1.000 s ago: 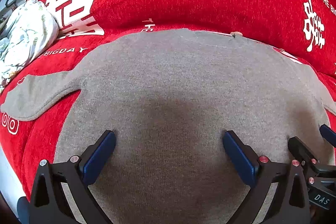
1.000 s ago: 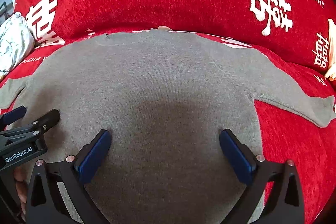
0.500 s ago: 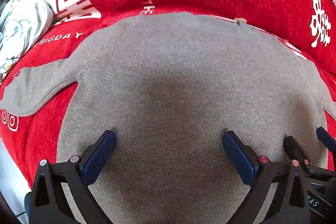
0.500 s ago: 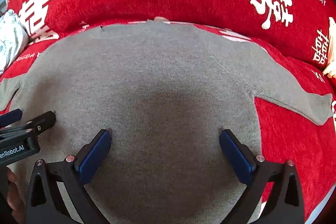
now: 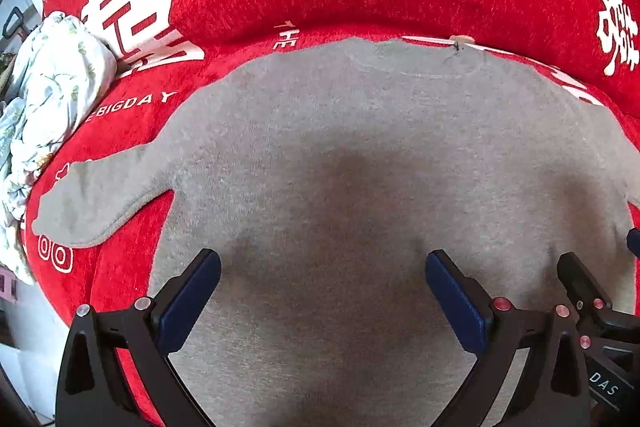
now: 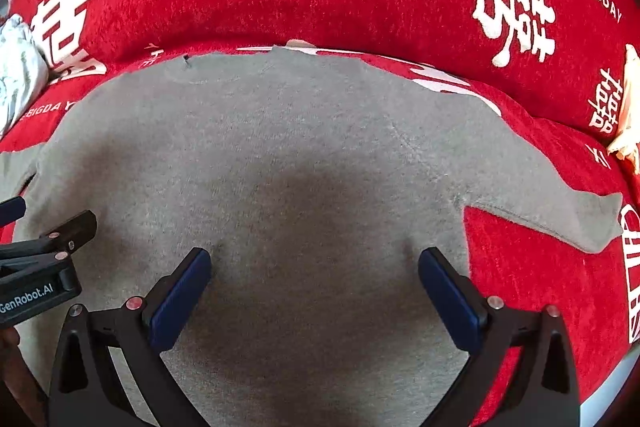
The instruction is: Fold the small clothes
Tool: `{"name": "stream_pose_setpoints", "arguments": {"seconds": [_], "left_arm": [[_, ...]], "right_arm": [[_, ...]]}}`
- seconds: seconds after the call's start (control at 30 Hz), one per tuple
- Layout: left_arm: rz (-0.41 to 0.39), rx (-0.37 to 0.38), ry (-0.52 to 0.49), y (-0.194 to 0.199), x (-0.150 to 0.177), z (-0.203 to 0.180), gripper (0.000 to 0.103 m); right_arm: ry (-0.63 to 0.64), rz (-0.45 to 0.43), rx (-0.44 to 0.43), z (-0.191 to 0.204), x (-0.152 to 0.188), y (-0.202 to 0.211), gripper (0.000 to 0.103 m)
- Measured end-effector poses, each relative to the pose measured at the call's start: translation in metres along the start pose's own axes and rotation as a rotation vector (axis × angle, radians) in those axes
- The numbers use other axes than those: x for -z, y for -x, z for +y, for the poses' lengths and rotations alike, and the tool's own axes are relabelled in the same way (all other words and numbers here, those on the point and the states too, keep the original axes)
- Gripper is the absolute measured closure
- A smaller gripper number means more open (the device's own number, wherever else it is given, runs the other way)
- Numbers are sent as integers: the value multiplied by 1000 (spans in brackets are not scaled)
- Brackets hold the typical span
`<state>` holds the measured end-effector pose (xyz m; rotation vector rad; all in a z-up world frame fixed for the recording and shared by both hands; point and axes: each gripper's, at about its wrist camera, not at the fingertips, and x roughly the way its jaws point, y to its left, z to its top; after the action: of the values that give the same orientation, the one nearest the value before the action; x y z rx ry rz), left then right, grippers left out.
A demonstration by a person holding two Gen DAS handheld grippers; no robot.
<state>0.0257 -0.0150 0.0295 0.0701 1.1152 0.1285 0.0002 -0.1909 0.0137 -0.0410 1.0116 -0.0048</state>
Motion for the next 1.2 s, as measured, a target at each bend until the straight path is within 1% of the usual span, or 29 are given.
{"name": "stream_pose_setpoints", "arguments": {"seconds": [0.1,0.27,0.53,0.6,0.7,0.93,1.2], "left_arm": [[9,29,18,2,-4,0,0],[14,14,21,4,-10,-6,0],[25,45,47,7,-22,-16,1],[32,31,50,5,-23,-20,1],[29,-5,28,5,-25,-30,0],[16,-9,-7,12,-32,-55,1],[3,-18,-45,12,-40,-89,0]], "right_arm": [[0,-3,0,-2,-3,2,0],[-4,-18,2,-6,-9,6,0],[-31,-41,14,-22,-17,9,0],[-38,-46,15,-27,-19,9,0],[-52,-54,19,-35,-22,10,0],[-112,-72,31,-64,-28,12,0],[-151,-86,69,-98,-31,14,0]]}}
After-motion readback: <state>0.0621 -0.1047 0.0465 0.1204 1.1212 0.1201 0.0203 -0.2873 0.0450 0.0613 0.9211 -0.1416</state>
